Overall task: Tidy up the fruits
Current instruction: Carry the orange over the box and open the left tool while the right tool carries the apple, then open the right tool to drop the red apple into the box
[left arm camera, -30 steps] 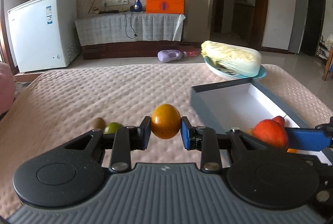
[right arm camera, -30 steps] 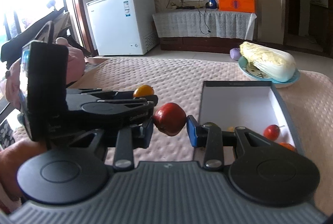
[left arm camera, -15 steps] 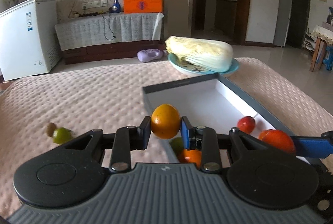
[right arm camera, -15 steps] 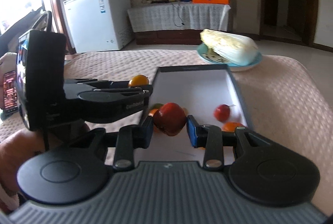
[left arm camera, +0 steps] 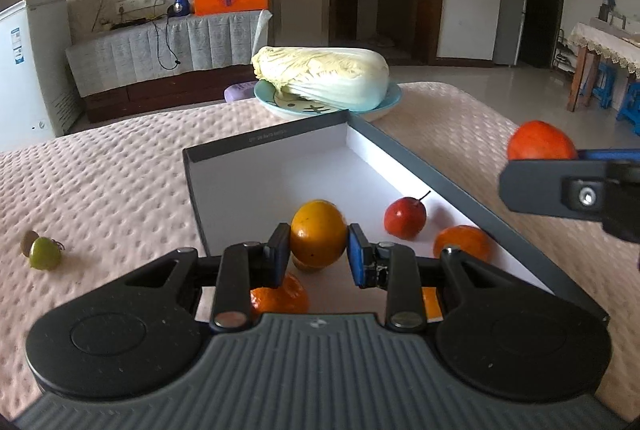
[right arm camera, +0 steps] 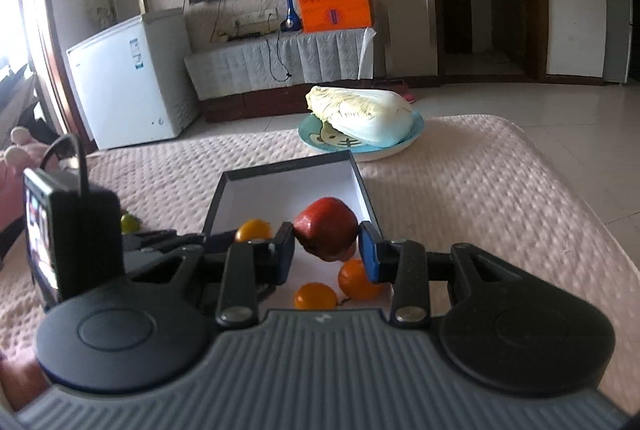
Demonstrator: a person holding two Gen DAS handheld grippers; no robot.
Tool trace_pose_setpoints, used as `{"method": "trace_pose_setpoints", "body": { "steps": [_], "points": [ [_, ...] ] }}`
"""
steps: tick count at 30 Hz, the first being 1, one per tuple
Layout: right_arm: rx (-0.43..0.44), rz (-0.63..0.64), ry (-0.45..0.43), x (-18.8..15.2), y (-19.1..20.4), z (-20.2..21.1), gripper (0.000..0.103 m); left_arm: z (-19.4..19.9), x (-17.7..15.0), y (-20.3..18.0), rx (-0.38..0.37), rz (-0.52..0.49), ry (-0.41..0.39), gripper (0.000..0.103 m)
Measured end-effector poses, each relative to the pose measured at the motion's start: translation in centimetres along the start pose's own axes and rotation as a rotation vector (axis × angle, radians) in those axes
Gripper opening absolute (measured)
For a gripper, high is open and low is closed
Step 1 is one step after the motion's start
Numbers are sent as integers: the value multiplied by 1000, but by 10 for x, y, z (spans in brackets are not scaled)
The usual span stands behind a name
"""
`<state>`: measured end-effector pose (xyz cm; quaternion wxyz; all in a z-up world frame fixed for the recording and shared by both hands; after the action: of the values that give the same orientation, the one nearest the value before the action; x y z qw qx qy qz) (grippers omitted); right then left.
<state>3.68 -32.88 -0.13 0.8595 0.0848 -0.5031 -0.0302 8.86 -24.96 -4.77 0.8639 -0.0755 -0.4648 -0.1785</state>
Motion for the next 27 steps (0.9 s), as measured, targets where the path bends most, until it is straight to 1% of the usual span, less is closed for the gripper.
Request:
{"method": "trace_pose_setpoints", "body": {
  "steps": [3, 4, 6, 7, 8, 13, 17, 21, 27],
  "points": [
    [14, 7, 3, -1, 6, -2, 38, -2, -3, 1, -16, -1, 23, 36],
    [18, 11, 6, -1, 8, -4, 38, 0, -3, 0, -19, -11, 21, 37],
    [28, 17, 15, -2, 14, -8, 38, 4, -3, -3, -34, -26, 13, 51],
    [29, 20, 18, -3, 16, -9, 38, 8, -3, -6, -40, -33, 6, 64],
    [29, 23, 21, -3, 18, -10, 38, 11, -2, -7, -43, -38, -5, 71],
    [15, 11, 16, -2, 21, -18, 38, 28, 2, -6, -74, -49, -46, 71],
    [-7, -9, 15, -1, 19, -25, 38, 43, 5, 5, -102, -24, -67, 71],
    [-8, -25, 10, 0, 20, -31, 38, 57, 1, 22, -85, -36, -72, 71],
    [8, -26, 56, -5, 37, -51, 38, 79, -1, 61, -31, -7, -90, 73]
  ]
}}
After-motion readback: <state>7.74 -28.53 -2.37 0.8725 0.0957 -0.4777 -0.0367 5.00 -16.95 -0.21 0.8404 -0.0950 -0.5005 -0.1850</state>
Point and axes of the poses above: each gripper's, at about its wrist camera, not at the fingertips, and z roughly against the way its jaws point, y to its left, x to its top, the point moved 7 cm from there along -z, roughly the way its jaws point, and after that the axes turned 4 degrees about x, right-handed, at the moved point
